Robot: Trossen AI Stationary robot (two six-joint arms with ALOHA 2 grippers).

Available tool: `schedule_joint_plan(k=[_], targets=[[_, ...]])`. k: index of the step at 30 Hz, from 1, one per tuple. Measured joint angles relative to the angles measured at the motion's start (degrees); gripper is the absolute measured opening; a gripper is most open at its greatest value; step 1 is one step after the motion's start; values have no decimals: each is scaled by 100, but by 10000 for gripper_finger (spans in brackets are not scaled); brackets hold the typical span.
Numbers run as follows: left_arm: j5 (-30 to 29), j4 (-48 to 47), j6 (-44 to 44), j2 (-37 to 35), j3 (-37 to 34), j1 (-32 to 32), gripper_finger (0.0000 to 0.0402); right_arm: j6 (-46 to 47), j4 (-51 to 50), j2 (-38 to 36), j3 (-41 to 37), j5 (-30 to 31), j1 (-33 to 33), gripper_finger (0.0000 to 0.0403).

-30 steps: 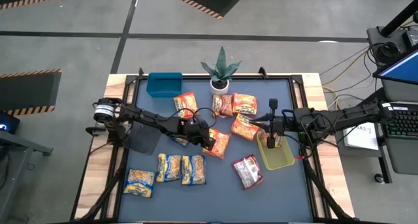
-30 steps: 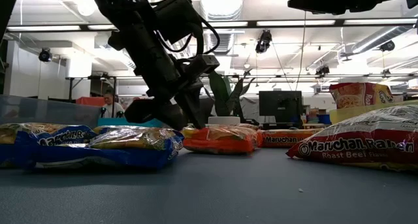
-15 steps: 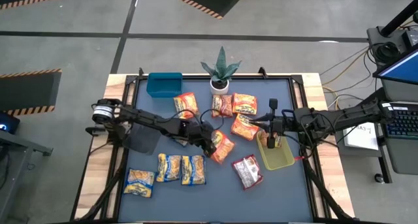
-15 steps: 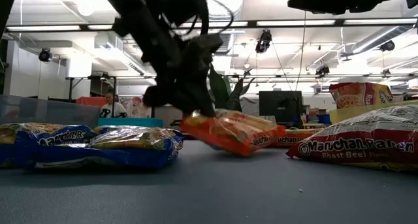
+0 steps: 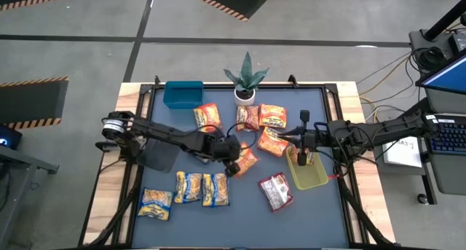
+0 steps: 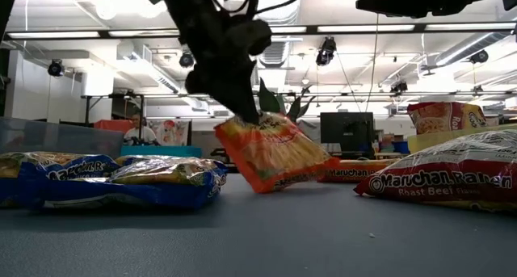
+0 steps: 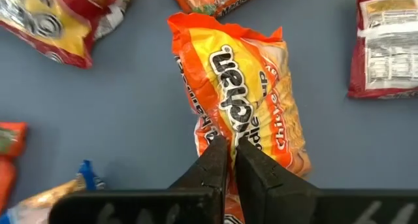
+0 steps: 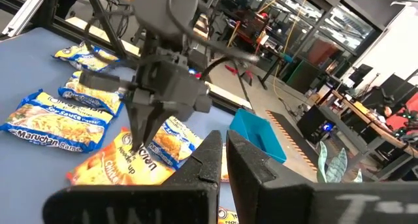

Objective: Sort Maruchan noodles
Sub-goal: Put the orange noodle pack into the blue bin

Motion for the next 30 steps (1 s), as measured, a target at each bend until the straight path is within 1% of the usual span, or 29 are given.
schedule_joint_plan(k=[4, 8, 10, 17, 22, 25, 29, 30], targets=[[-284, -846, 204, -31, 591, -66, 1, 0, -1, 0, 0, 0, 0, 12], [-643, -1923, 317, -31, 1239, -159, 0, 0, 1, 2, 0, 2, 0, 12], [-862, -2498, 282, -33, 1529, -214, 0, 0, 1, 2, 0, 2, 0, 12], [-1283, -4283, -6, -44, 2391, -315, 0, 0, 0, 2, 0, 2, 0, 12], [-1552, -5207, -34, -62, 2790, -315, 0, 0, 1, 2, 2, 2, 0, 12], [-1820, -5839, -184, -126, 2939, -317, 0, 0, 1, 2, 2, 2, 0, 12], [-2263, -5789, -276, -459, 2884, -306, 0, -1, 0, 2, 2, 2, -6, 12], [-2491, -5840, -377, -532, 2875, -289, 0, -15, 3, 2, 2, 4, -7, 12]])
